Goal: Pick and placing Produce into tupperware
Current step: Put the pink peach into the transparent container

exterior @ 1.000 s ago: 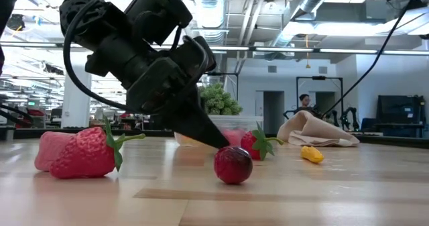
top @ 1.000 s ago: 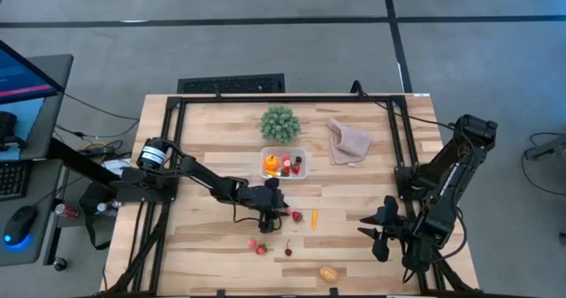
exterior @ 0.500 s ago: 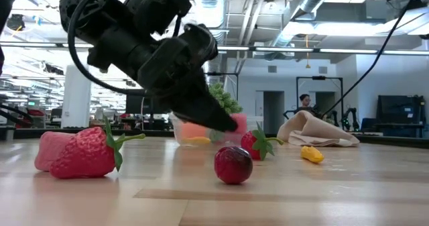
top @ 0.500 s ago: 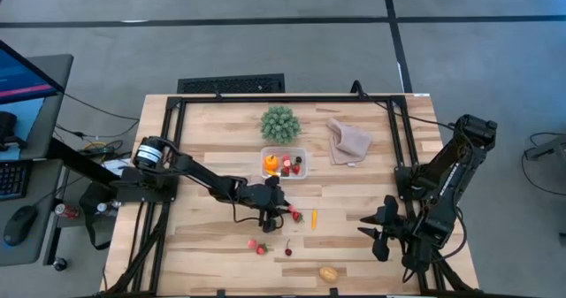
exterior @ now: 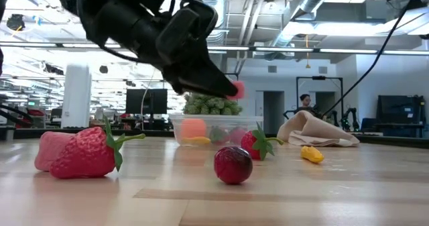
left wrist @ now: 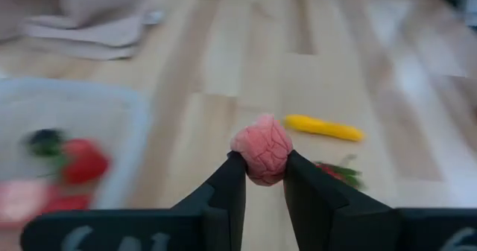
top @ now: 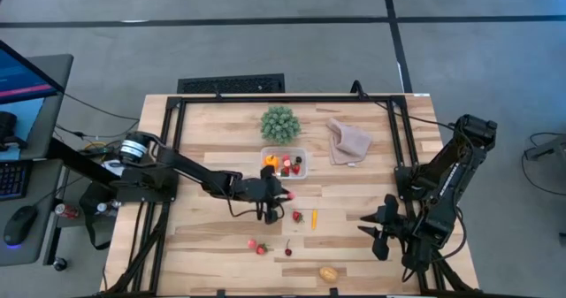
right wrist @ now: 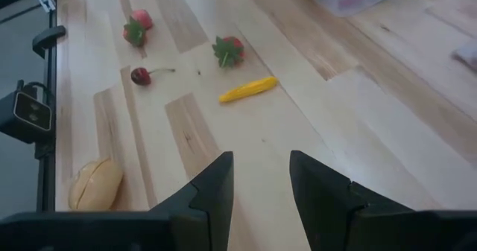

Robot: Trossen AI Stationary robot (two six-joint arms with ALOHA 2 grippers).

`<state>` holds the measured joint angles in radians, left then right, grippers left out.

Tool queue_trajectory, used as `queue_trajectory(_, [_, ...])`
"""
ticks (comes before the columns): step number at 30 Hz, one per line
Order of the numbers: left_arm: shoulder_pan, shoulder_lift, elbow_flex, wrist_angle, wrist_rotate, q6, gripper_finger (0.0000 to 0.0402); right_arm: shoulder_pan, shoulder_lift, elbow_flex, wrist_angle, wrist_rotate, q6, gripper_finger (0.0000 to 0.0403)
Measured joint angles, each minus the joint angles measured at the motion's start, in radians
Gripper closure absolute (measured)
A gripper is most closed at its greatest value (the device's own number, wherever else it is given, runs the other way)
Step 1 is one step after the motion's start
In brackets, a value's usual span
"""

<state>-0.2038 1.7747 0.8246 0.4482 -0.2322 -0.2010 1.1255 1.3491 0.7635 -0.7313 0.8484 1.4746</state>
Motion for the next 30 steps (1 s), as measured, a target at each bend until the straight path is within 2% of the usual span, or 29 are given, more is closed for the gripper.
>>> queue_trajectory(6, [0.052, -0.094, 0.000, -0.218, -0.119, -0.060, 0.0333, -0.001, 0.000, 0.000, -0.001, 0.056, 0.000, 0.0278])
queue_trajectory(11, [0.118, -0.141, 0.000, -0.337, -0.140, -0.133, 0.0333, -0.020, 0.000, 0.000, -0.001, 0.077, 0.001, 0.0278])
queue_trajectory(20, [0.192, -0.155, 0.000, -0.351, -0.064, -0.123, 0.0331, -0.056, 0.000, 0.000, 0.000, 0.078, 0.001, 0.0278])
queue_trajectory(30, [0.204, -0.155, 0.000, -0.352, -0.061, -0.097, 0.0308, -0.061, 0.000, 0.000, -0.005, 0.081, -0.006, 0.0278])
